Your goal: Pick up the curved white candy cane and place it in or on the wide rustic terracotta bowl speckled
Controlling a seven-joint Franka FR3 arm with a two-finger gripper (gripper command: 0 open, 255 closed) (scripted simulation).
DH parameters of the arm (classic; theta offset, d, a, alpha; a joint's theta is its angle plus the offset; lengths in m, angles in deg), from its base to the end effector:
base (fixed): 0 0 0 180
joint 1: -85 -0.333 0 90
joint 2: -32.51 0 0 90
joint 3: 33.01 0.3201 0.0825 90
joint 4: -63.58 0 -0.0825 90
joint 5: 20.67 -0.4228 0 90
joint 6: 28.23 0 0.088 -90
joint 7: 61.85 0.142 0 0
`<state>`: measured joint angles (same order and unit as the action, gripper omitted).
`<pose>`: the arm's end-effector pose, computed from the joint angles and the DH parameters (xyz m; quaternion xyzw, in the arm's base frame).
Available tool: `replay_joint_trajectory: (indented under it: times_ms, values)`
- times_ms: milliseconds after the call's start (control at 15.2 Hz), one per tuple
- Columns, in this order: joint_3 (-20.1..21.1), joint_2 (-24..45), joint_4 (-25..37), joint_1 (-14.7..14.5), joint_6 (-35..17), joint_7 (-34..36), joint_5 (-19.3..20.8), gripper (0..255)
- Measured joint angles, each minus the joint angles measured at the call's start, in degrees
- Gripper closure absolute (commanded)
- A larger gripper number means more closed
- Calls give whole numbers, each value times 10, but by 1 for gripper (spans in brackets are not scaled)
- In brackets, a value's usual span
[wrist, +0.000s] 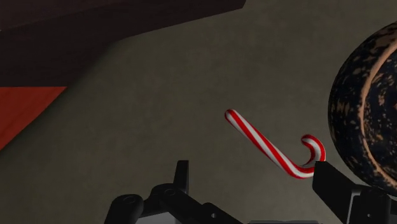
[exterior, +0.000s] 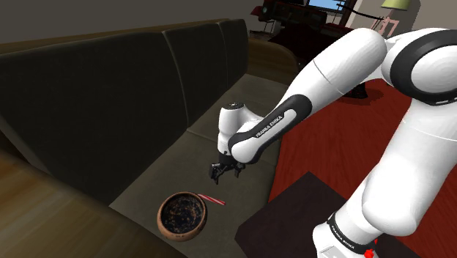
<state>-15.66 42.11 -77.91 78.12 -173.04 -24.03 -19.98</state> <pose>0.4392 0.2050 0.1577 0.9920 -0.1138 -0.0548 0.0076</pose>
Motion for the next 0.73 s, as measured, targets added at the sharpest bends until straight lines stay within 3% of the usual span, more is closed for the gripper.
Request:
replay_joint_trajectory:
  times_ms: [660,726]
  values:
    - [-7,34,-4,-5,-38,13,18,0]
    - [-7,34,-4,-5,-38,13,18,255]
